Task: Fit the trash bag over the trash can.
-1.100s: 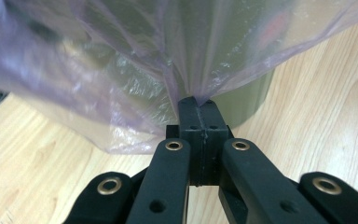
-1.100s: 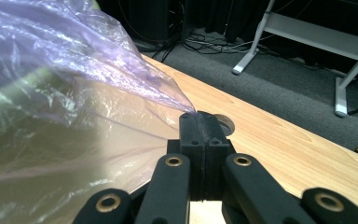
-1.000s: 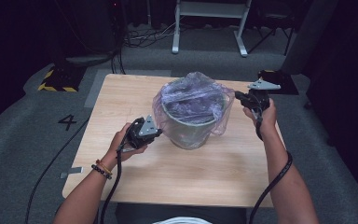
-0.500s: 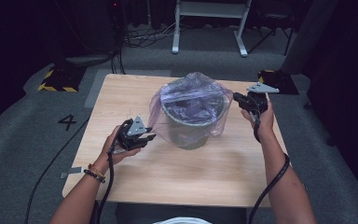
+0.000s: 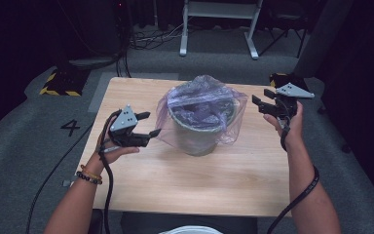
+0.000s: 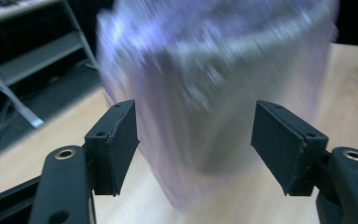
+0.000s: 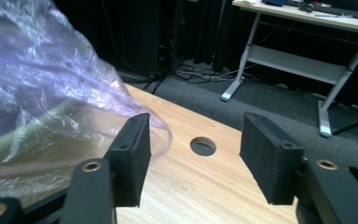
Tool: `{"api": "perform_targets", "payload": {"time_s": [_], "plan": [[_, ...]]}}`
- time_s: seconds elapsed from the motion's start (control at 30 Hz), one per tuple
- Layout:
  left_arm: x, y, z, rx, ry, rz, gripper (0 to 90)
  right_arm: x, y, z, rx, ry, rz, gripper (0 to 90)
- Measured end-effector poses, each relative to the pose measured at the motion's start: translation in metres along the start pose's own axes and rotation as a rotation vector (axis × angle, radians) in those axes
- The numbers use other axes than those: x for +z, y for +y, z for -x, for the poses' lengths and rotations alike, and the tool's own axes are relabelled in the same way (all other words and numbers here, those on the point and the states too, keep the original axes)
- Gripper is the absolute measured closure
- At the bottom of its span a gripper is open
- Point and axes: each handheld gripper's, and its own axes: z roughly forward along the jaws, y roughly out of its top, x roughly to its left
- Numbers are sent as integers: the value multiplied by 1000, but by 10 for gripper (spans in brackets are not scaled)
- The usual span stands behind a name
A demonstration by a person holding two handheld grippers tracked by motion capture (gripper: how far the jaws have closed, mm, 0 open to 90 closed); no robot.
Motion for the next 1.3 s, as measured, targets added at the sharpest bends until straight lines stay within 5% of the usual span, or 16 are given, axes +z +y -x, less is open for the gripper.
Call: {"api": "perform_targets", "payload": {"time_s": [0.13, 0.2, 0.33, 0.5, 0.67, 0.83, 0.9, 0.97, 1.03, 1.17, 1.3], "plan": [[8, 14, -11, -11, 2, 13, 346, -13, 1, -1, 14, 49, 22, 398], [16, 25, -19, -20, -6, 20, 361, -23, 1, -11, 7, 123, 48, 376], [33, 38, -25, -19, -34, 1, 377, -37, 1, -39, -161, 262, 48, 315], [46, 42, -30, -3, -17, -43, 400, -40, -2, -51, -180, 363, 52, 272], [51, 40, -40, -35, -10, -42, 509, -21, -6, -58, -197, 368, -12, 280], [53, 41, -43, 13, -24, -60, 748, -9, -9, -52, -206, 405, -12, 572], [53, 42, -44, 14, -14, -67, 832, -8, -9, -52, -210, 411, -20, 610], [53, 44, -45, 35, 8, -71, 877, -5, -11, -50, -219, 429, -29, 798], [52, 44, -46, 37, 21, -64, 898, -4, -12, -51, -233, 432, -34, 880], [50, 44, -52, 24, 73, -51, 899, -4, -14, -54, -243, 417, -34, 900], [47, 39, -63, -31, 112, -16, 899, -4, -15, -53, -230, 395, -29, 900]]}}
